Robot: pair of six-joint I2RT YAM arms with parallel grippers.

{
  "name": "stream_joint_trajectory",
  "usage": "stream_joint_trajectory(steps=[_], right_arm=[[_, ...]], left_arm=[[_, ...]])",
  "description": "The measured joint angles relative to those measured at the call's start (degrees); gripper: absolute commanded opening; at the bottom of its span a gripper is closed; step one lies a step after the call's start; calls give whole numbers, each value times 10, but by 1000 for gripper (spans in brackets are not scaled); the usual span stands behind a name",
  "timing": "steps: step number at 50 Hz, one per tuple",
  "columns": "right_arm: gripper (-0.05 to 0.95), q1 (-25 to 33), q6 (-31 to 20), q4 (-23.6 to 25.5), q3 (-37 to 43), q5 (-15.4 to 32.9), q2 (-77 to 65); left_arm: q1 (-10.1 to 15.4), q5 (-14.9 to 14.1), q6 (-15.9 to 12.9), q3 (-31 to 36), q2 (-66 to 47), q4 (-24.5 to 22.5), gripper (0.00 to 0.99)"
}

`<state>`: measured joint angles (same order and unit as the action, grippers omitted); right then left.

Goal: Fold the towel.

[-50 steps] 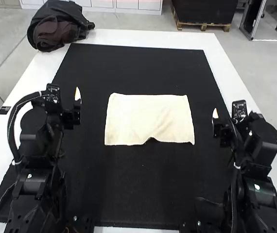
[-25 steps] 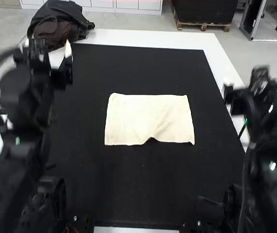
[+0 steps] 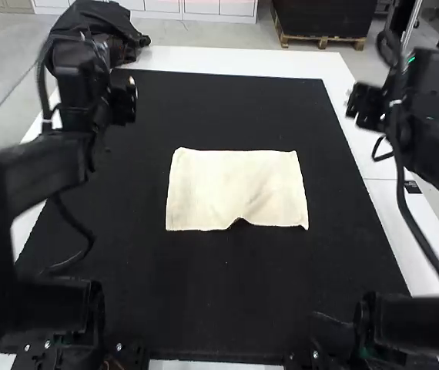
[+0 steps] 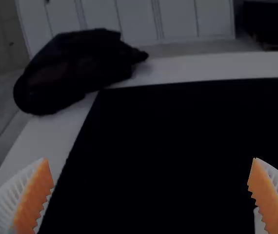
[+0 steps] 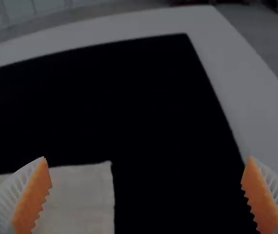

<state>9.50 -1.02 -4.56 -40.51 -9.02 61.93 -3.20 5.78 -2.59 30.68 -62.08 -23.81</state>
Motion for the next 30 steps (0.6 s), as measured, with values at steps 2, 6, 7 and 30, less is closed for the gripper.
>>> stream_joint_trajectory(steps=[2, 6, 7, 30], right_arm=[[902, 0, 3, -11, 7, 3, 22], [903, 0, 6, -48, 28, 9, 45], [902, 0, 7, -61, 37, 12, 50], [910, -6, 10, -172, 120, 24, 79]], left_arm=[[1, 0, 1, 0, -25, -14, 948], [4, -6, 2, -2, -59, -32, 962], [4, -13, 2, -4, -67, -37, 962], [75, -76, 56, -38, -228, -95, 957]])
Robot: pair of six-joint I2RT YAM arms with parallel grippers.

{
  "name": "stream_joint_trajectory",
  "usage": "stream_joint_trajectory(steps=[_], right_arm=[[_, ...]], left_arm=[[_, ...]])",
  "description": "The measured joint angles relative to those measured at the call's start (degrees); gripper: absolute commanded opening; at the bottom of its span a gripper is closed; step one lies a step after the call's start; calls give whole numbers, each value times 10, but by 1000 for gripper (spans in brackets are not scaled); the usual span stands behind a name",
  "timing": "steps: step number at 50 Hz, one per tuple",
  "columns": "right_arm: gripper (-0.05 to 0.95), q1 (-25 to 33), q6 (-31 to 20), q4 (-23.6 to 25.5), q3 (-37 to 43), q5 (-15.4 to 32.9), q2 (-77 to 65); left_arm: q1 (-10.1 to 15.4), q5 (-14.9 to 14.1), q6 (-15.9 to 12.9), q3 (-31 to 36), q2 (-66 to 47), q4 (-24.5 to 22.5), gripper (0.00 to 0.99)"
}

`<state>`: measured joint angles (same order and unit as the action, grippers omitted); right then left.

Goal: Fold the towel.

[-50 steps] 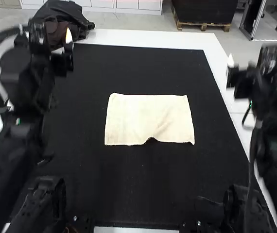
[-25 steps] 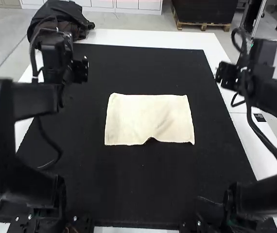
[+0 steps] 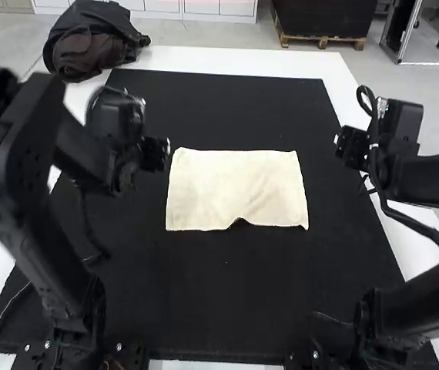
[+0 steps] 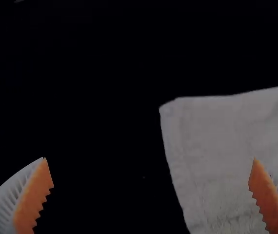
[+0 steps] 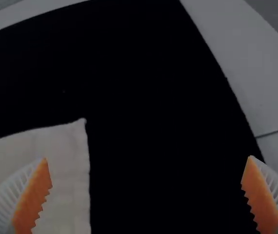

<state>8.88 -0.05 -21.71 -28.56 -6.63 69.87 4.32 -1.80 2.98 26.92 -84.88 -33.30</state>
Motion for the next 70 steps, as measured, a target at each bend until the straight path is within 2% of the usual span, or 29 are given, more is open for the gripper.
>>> stream_joint_trajectory(steps=[10, 21, 28, 34, 49, 70], right_arm=[[908, -44, -6, 0, -1, 11, 61], [907, -71, -8, -17, -26, 20, 100], [903, -83, -9, -35, -50, 27, 134], [903, -86, -9, -47, -66, 30, 175], [905, -89, -25, -70, -104, 31, 280], [905, -109, -69, -80, -187, 33, 384]], left_arm=[[2, 0, 6, 15, -75, 11, 956], [2, -9, 8, 50, -83, 9, 939], [2, -30, 8, 89, -106, 63, 957], [2, -40, 7, 104, -131, 74, 959], [2, -45, 7, 132, -158, 60, 957], [2, -53, 7, 195, -220, 95, 957]])
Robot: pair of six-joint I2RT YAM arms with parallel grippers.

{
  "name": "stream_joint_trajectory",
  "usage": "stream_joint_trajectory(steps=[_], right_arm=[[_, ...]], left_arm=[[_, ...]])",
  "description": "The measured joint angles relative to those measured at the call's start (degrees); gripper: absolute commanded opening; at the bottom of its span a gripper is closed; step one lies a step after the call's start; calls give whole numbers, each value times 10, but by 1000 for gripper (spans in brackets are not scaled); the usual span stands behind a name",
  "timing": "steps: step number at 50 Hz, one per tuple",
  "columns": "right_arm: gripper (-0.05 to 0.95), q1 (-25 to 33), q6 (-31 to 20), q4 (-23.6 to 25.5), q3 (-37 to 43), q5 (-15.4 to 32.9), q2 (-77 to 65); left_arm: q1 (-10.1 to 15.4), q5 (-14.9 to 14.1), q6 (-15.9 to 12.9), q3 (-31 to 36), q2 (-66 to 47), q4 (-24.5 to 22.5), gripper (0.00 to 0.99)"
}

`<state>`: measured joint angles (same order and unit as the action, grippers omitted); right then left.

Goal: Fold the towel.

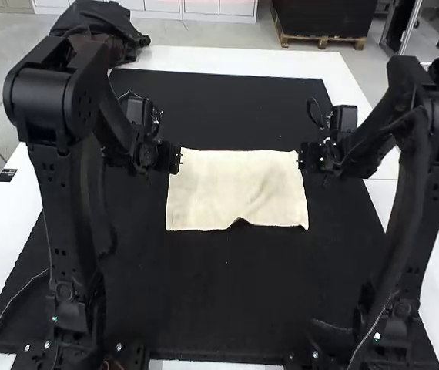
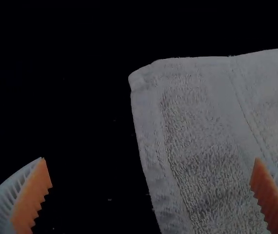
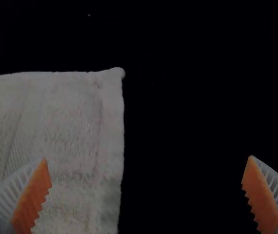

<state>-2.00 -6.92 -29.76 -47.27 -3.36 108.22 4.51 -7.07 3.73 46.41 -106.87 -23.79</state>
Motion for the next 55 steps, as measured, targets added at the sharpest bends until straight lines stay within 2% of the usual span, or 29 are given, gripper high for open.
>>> stream_joint_trajectory(steps=[28, 46, 55], right_arm=[[905, -17, -29, -33, -20, 0, 69], [905, -17, -32, -34, -45, 0, 96], [905, -17, -32, -34, -60, 0, 108]], left_arm=[[0, -1, 0, 26, -43, -5, 959], [1, -1, 0, 56, -74, -5, 959], [9, -1, 0, 66, -96, -4, 957]])
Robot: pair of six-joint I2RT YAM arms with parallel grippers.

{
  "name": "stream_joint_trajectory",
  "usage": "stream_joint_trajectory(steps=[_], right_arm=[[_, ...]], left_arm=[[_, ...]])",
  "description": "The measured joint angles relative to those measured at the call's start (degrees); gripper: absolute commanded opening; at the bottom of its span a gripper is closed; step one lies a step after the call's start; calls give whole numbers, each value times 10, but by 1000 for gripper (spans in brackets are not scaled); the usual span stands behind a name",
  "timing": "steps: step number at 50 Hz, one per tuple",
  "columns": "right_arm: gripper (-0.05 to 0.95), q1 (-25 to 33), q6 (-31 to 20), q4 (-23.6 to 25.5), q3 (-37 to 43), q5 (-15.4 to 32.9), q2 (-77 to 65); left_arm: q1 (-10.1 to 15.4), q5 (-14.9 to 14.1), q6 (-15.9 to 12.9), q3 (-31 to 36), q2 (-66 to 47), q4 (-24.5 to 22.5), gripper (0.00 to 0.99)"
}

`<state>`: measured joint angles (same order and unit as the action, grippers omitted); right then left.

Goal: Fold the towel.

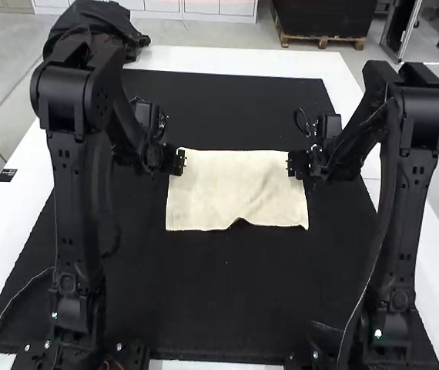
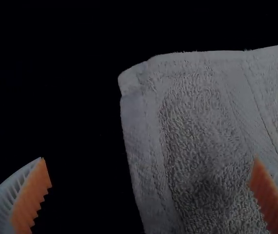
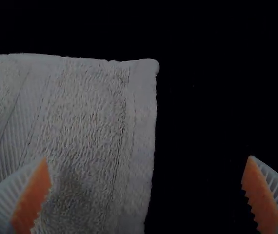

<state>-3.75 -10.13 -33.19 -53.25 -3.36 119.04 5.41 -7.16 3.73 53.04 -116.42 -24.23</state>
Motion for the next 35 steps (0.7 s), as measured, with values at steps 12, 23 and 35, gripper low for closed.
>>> stream_joint_trajectory(steps=[12, 23, 35], right_arm=[[905, 0, -4, 0, -3, 0, 5], [907, -1, -15, 0, -3, 0, 5], [908, -2, -25, 0, -3, 0, 7]], left_arm=[[5, 0, 0, 2, -8, 0, 957], [5, 0, 0, 8, -8, 0, 956], [5, 1, -2, 9, -25, -5, 956]])
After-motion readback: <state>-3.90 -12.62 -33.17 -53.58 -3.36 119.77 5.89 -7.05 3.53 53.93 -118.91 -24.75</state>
